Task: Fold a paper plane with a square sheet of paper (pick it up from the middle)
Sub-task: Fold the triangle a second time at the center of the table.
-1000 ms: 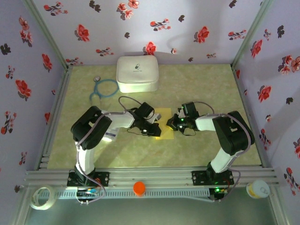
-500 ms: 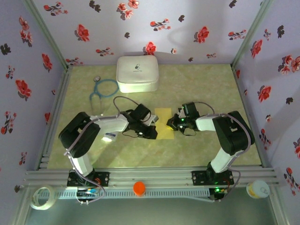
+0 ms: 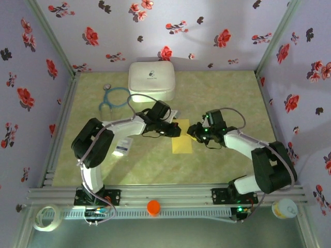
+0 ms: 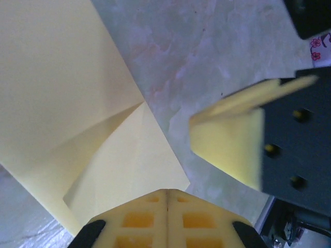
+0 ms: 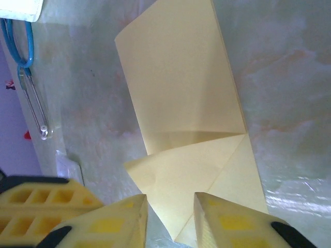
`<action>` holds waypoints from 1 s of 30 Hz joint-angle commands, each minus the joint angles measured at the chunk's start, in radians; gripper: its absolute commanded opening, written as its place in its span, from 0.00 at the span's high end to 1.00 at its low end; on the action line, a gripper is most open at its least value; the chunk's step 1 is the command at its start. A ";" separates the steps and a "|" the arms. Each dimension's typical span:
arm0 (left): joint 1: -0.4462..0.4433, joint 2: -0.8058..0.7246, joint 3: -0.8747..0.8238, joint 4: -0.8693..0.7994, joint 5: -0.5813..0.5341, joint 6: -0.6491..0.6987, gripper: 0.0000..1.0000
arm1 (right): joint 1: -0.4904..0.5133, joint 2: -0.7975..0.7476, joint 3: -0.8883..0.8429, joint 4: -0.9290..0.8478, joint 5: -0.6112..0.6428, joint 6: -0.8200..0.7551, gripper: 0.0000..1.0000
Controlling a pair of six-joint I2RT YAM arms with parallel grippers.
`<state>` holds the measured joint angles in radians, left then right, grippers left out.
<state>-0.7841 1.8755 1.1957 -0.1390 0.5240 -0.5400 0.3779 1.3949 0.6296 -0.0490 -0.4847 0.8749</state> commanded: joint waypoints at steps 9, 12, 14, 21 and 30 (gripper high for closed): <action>0.011 0.090 0.052 -0.035 -0.005 0.005 0.94 | 0.000 -0.061 -0.089 -0.056 0.016 0.038 0.66; 0.014 0.108 0.061 -0.049 -0.009 0.013 0.94 | 0.004 -0.061 -0.093 -0.053 0.008 0.044 0.66; 0.013 0.119 0.062 -0.061 -0.020 0.022 0.94 | 0.008 -0.063 -0.095 -0.052 0.005 0.046 0.65; 0.013 0.152 0.018 -0.053 -0.040 0.017 0.96 | 0.021 -0.062 -0.109 -0.039 -0.002 0.053 0.65; 0.010 0.121 -0.079 0.016 -0.037 -0.026 0.98 | 0.027 -0.036 -0.110 -0.020 -0.011 0.065 0.64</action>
<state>-0.7776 2.0022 1.1599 -0.1036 0.5083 -0.5507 0.3958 1.3487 0.5209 -0.0795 -0.4786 0.9253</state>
